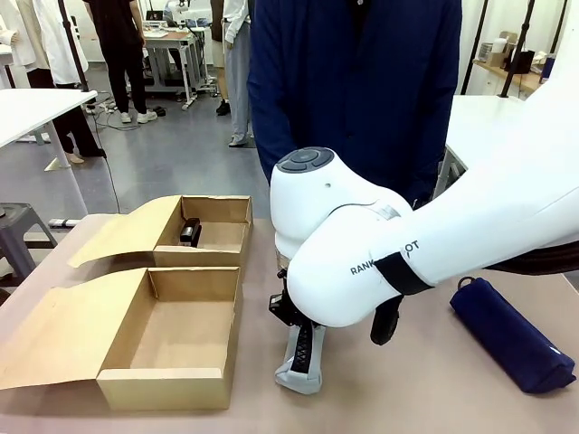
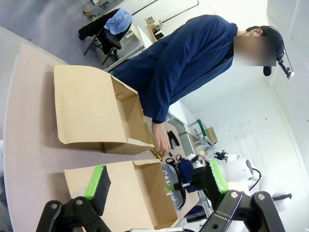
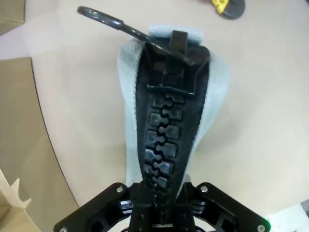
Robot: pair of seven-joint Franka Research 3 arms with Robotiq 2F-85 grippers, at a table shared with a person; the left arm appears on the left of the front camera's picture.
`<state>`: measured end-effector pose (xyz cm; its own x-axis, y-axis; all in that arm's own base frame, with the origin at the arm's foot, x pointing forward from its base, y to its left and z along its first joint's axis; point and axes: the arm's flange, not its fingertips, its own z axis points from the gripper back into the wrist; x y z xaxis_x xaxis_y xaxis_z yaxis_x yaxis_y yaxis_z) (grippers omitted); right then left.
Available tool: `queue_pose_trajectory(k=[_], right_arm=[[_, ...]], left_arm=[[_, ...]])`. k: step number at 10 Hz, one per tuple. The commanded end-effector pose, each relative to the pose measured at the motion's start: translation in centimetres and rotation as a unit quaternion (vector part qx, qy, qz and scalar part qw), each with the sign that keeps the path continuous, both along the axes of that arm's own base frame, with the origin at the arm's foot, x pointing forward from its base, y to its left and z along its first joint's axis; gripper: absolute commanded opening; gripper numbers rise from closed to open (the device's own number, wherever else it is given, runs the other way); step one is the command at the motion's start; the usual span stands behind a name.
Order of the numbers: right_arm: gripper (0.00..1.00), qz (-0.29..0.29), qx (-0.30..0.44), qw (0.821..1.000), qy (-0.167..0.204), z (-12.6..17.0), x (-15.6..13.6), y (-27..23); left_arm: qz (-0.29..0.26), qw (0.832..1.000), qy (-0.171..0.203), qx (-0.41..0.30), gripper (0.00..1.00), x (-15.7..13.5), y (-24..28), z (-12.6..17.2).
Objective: Place items inside the box.
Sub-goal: Pick up a Pencil pouch or Stapler and place it inside the Mailer Box closest to the robot.
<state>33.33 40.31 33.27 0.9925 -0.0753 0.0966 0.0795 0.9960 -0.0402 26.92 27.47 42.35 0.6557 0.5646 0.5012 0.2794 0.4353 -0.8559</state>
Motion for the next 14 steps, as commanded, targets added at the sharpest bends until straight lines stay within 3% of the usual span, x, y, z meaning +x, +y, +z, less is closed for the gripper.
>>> queue_pose_trajectory(k=[1, 3, 4, 5, 6, 7, 8, 9, 11, 13, 14], right_arm=[[0.00, -0.019, -0.026, 0.999, 0.011, 3.3, -1.9, 0.8], [0.00, 0.004, -0.033, 0.999, 0.022, 9.5, -6.9, 0.7], [0.00, 0.015, -0.015, 1.000, 0.001, 12.6, -11.0, 0.1], [0.00, 0.027, 0.010, 1.000, 0.009, 14.4, -14.3, -0.9], [0.00, -0.009, 0.021, 1.000, 0.007, 15.0, -15.5, -2.7], [0.00, 0.013, -0.015, 1.000, 0.009, 12.7, -11.8, 1.4], [0.00, 0.013, -0.015, 1.000, 0.009, 12.7, -11.8, 1.4], [0.05, 0.005, 0.001, 1.000, -0.003, 15.7, -15.9, 0.0], [0.05, -0.017, 0.044, 0.998, -0.044, 15.9, -10.9, 3.4], [0.05, 0.055, 0.063, 0.994, -0.066, 17.0, -6.7, 10.4], [0.05, 0.080, 0.063, 0.993, -0.058, 17.2, -4.7, 14.9]], left_arm=[[0.002, 1.000, -0.019, -0.002, 1.00, 0.1, 0.0, 0.1], [0.002, 1.000, -0.019, -0.002, 1.00, 0.1, 0.0, 0.1], [0.002, 1.000, -0.019, -0.002, 1.00, 0.1, 0.0, 0.1], [0.002, 1.000, -0.019, -0.002, 1.00, 0.1, 0.0, 0.1], [0.002, 1.000, -0.019, -0.002, 1.00, 0.1, 0.0, 0.1], [0.002, 1.000, -0.019, -0.002, 1.00, 0.1, 0.0, 0.1], [0.002, 1.000, -0.019, -0.002, 1.00, 0.1, 0.0, 0.1], [0.002, 1.000, -0.019, -0.002, 1.00, 0.1, 0.0, 0.1], [0.002, 1.000, -0.019, -0.002, 1.00, 0.1, 0.0, 0.1], [0.002, 1.000, -0.019, -0.002, 1.00, 0.1, 0.0, 0.1], [0.002, 1.000, -0.019, -0.002, 1.00, 0.1, 0.0, 0.1]])
